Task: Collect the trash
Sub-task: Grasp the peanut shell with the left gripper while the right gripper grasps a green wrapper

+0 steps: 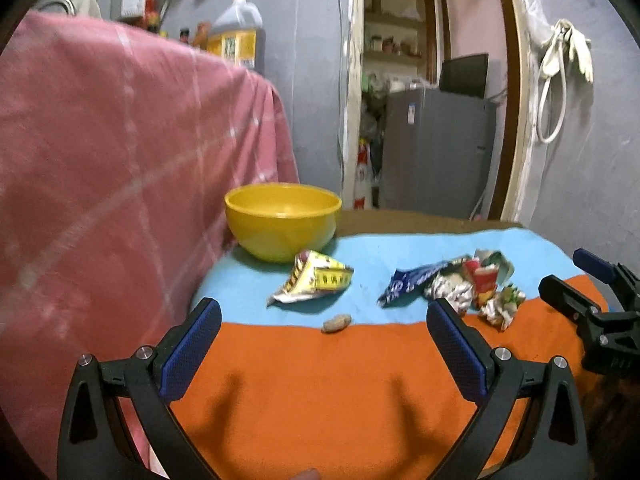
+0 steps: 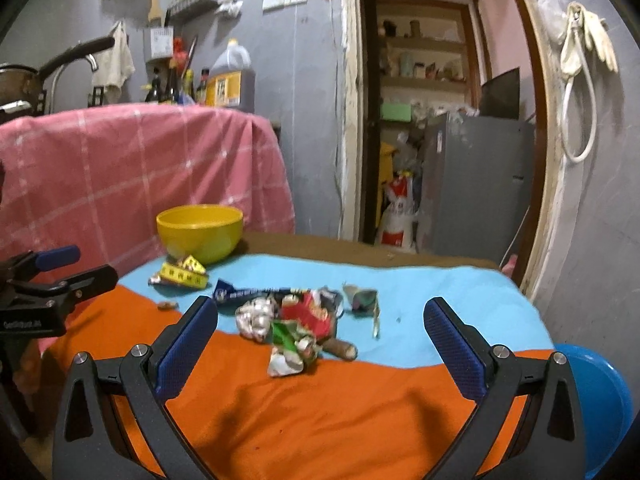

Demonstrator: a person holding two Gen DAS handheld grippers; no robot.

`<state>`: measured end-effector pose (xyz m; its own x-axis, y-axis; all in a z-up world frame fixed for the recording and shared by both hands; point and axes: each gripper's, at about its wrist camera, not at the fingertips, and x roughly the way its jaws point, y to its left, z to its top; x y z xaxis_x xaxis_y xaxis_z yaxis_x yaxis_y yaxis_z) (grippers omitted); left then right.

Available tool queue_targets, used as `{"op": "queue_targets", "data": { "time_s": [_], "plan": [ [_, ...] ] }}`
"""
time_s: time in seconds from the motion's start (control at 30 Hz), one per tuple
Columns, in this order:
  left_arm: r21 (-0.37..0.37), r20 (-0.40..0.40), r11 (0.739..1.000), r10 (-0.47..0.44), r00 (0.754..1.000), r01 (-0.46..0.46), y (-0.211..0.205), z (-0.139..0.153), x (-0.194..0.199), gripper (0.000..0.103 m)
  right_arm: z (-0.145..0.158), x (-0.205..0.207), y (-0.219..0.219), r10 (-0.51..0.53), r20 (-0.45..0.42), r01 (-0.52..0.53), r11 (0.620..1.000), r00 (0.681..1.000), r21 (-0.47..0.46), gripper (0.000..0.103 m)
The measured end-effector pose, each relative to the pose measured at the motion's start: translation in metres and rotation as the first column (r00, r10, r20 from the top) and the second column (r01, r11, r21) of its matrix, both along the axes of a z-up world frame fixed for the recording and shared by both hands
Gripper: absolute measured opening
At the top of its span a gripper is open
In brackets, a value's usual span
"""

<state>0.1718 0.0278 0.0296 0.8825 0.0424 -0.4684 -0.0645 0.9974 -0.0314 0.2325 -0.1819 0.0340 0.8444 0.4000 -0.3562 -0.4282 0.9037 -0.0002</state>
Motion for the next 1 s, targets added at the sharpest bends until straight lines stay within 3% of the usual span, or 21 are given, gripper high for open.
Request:
{"op": "queue_targets", "data": {
  "time_s": [0.2, 0.43, 0.57, 0.83, 0.9, 1.0],
  "plan": [
    [-0.06, -0.142, 0.998, -0.025, 0.99, 0.017, 0.007, -0.014, 0.026, 0.1, -0.013, 0.015, 0.007, 0.029, -0.1, -0.032, 0.999, 0.995, -0.029, 0.102],
    [-0.151, -0.276, 0.986, -0.104, 0.956, 0.064, 0.015, -0.031, 0.055, 0.077, -0.024, 0.031, 0.015, 0.065, -0.204, -0.076, 0.996, 0.977, -0.048, 0.082],
    [-0.161, -0.287, 0.985, -0.109, 0.952, 0.064, 0.018, -0.032, 0.062, 0.065, -0.028, 0.036, 0.019, 0.089, -0.242, -0.104, 0.993, 0.966, -0.054, 0.069],
    [-0.16, -0.307, 0.982, -0.143, 0.941, 0.097, 0.016, -0.032, 0.066, 0.02, -0.029, 0.037, 0.02, 0.124, -0.256, -0.137, 0.99, 0.959, -0.035, 0.037],
    [-0.156, -0.308, 0.982, -0.153, 0.939, 0.109, 0.013, -0.032, 0.064, 0.014, -0.029, 0.036, 0.02, 0.127, -0.258, -0.14, 0.99, 0.958, -0.034, 0.028],
    [-0.149, -0.303, 0.982, -0.157, 0.94, 0.116, 0.009, -0.031, 0.063, 0.014, -0.028, 0.036, 0.019, 0.13, -0.257, -0.142, 0.989, 0.958, -0.028, 0.019]
  ]
}}
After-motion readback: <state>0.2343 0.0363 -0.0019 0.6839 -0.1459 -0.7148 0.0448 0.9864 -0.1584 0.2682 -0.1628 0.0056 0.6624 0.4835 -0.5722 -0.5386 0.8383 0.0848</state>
